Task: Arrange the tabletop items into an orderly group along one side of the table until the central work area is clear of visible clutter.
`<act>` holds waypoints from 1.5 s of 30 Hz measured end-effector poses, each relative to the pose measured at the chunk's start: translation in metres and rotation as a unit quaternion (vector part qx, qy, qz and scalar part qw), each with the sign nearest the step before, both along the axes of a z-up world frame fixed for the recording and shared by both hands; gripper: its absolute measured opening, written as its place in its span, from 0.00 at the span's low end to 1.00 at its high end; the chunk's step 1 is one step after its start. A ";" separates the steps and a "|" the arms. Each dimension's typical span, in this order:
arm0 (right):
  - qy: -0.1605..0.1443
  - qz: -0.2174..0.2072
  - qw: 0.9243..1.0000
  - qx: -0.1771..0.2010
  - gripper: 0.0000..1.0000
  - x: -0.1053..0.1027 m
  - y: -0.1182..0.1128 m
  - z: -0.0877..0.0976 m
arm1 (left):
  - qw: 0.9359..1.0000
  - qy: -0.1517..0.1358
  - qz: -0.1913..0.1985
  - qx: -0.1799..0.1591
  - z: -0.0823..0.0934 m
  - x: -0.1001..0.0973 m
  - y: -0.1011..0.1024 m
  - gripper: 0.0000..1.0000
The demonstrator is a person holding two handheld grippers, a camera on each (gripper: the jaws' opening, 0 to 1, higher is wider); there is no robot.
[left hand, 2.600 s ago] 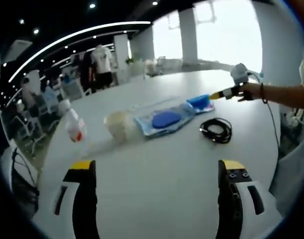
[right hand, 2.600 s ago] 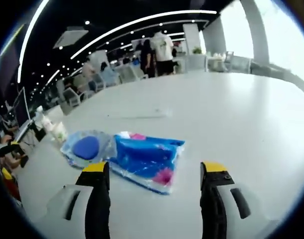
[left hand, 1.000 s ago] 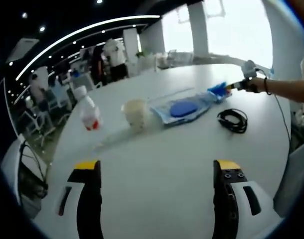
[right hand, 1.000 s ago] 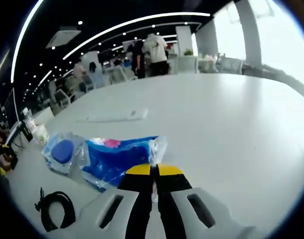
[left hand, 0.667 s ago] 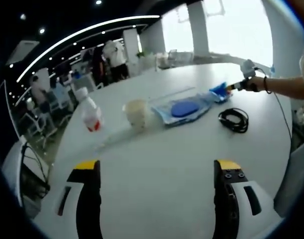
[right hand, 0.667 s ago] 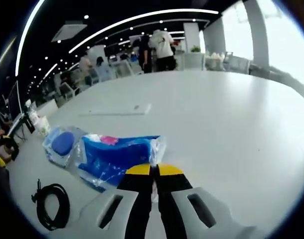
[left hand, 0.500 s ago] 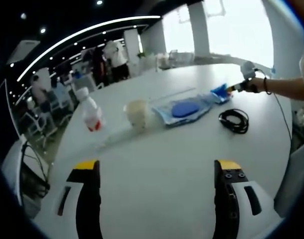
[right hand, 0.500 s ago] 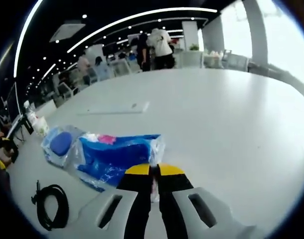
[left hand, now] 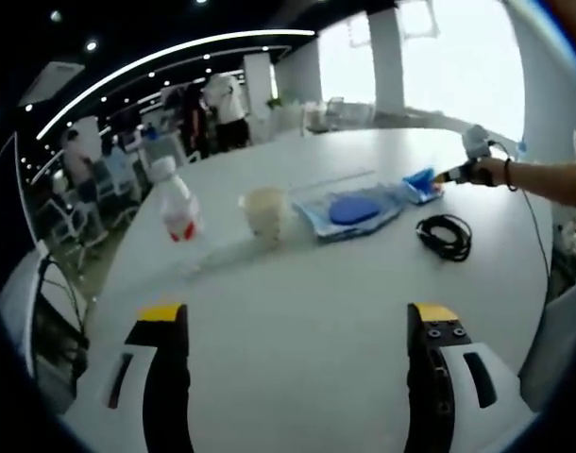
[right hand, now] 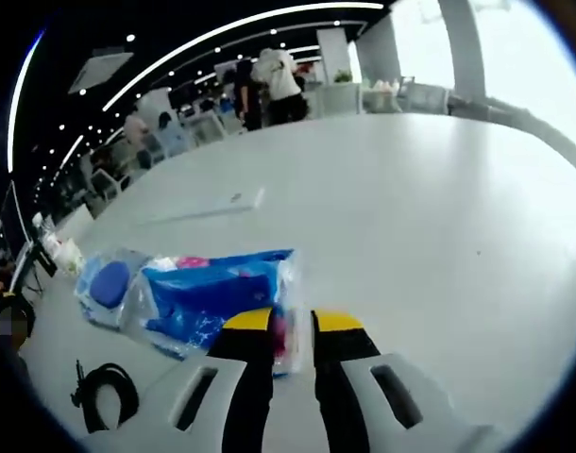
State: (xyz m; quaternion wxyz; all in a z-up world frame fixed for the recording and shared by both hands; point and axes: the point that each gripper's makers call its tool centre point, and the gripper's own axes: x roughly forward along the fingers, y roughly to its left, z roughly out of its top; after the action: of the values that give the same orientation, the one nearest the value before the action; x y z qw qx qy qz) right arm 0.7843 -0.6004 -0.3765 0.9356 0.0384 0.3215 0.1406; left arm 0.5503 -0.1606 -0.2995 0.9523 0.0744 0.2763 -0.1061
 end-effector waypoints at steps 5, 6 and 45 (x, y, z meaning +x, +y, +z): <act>-0.009 0.013 1.000 0.012 0.35 -0.012 0.007 0.019 | 1.000 -0.002 0.000 -0.013 0.001 0.000 -0.002 0.95; -0.011 0.014 1.000 0.011 0.38 -0.012 0.007 0.021 | 1.000 -0.004 0.002 -0.021 0.002 0.000 -0.003 0.95; -0.068 0.154 0.983 0.067 0.99 -0.210 0.112 0.139 | 0.999 -0.021 -0.040 -0.015 0.048 -0.050 -0.014 0.99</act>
State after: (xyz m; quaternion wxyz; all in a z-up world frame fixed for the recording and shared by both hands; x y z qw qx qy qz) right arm 0.5743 -0.4886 -0.2375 0.9178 0.0408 0.2489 0.3067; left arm 0.5000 -0.1746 -0.2513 0.9540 0.0731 0.2513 -0.1462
